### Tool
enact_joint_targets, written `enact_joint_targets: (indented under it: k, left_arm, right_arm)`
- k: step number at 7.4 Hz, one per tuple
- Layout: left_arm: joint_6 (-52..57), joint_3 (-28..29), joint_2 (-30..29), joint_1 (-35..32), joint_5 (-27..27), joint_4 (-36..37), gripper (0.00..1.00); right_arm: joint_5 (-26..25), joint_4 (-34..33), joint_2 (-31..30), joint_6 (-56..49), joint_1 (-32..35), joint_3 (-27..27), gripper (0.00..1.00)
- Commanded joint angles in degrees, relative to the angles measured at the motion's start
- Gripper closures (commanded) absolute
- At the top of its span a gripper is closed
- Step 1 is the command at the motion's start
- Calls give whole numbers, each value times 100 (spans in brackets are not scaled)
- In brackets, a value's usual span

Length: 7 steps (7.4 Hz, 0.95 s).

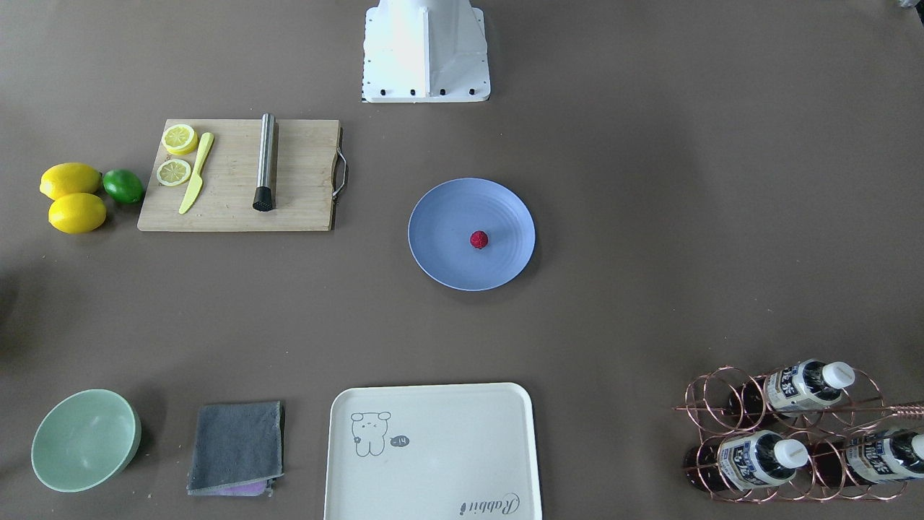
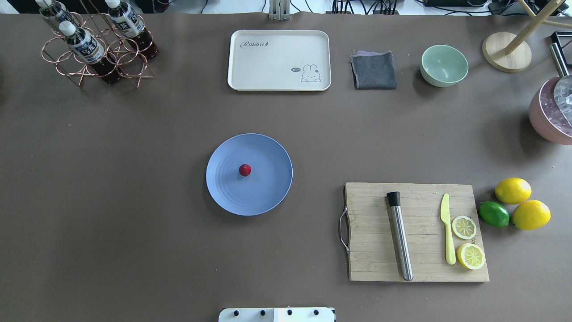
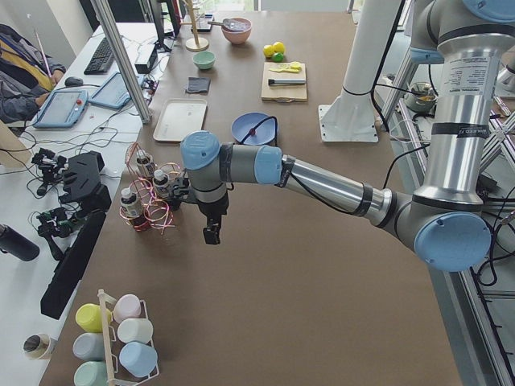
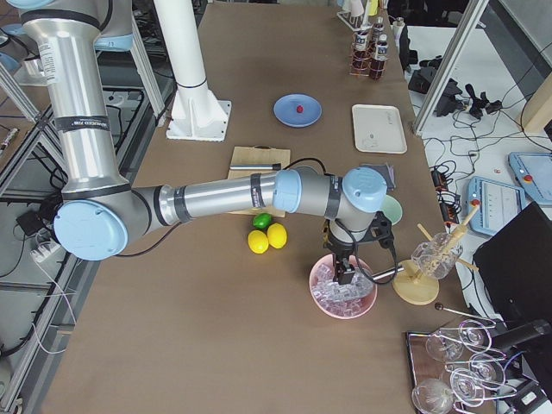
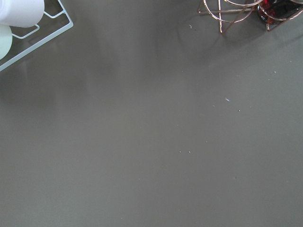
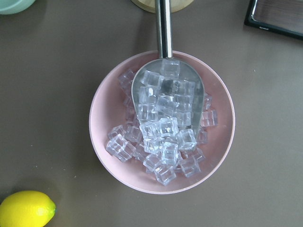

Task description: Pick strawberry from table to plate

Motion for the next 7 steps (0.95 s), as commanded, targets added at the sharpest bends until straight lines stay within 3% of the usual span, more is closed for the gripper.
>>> enact_joint_targets:
  k: [1,7]
  left_arm:
    - [-19,92,39,-23,-1,21,3]
    - [-37,189,39,-23,26,12,3]
  right_arm:
    - [4,-32,-303,-87,355,194,0]
    - [-162,-32,-332,-61,155,222,0]
